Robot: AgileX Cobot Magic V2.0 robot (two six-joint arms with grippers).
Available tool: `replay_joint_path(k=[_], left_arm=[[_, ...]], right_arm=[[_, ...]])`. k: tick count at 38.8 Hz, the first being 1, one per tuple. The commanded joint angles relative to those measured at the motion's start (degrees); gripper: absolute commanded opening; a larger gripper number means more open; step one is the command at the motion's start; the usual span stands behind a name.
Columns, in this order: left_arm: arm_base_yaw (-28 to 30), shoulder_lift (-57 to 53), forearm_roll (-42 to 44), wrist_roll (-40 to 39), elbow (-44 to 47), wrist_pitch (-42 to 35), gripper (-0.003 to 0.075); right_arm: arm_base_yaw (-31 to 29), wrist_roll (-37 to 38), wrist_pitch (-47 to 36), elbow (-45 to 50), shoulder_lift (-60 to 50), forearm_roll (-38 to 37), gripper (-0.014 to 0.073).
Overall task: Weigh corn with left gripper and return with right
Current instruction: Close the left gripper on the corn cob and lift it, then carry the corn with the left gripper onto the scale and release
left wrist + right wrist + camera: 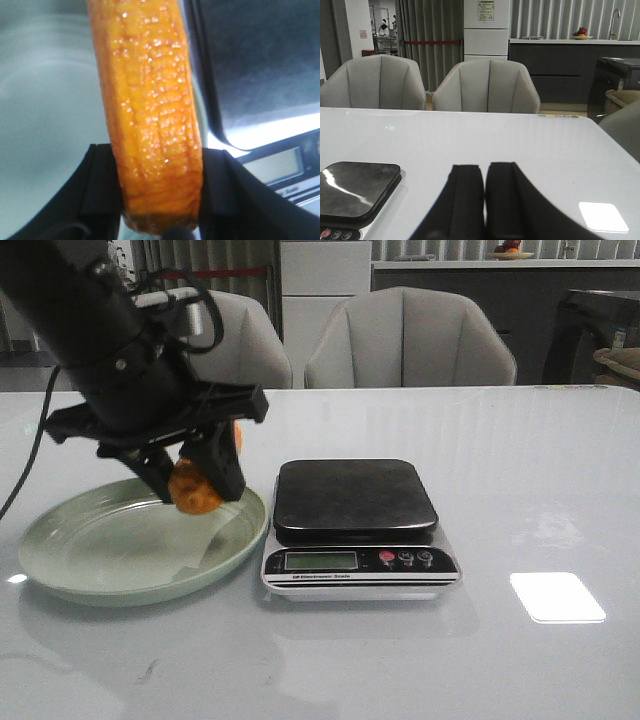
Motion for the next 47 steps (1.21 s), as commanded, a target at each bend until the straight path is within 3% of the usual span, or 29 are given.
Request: replay_joint_path(k=[1,21,25,31,34,47], left_arm=[[-1.8,-2.4,-0.8,-0.4,-4.9,-0.9,0.0114],[-10.9,3.0,-4.3,-0.4,-8.0,-7.3,0.0141],[-12.1,4.6,-4.7,-0.4,-8.2,-8.8,0.0243],[-12.3,6.4,-5.3,-0.4,-8.6,-8.9,0.0499],[-12.3,6.5,-5.2,-0.2,-8.7,-8.9,0.0557],[-11.8,0.7,-0.3,0.1,-9.8,-7.6,0.0503]], right_arm=[[-0.3,-0.4,-4.5,0.4,-1.2,-0.6,0.0184],[-0.3,-0.4,-4.5,0.4,-1.2,-0.6,0.0184],[-0.3,-0.4,-4.5,0.4,-1.2,-0.6,0.0184],[-0.3,-0.4,-4.5,0.4,-1.2,-0.6,0.0184],[-0.3,-0.4,-4.5,0.4,-1.2,-0.6,0.0184],[-0.3,-0.4,-4.5,0.4,-1.2,-0.6,0.0184]])
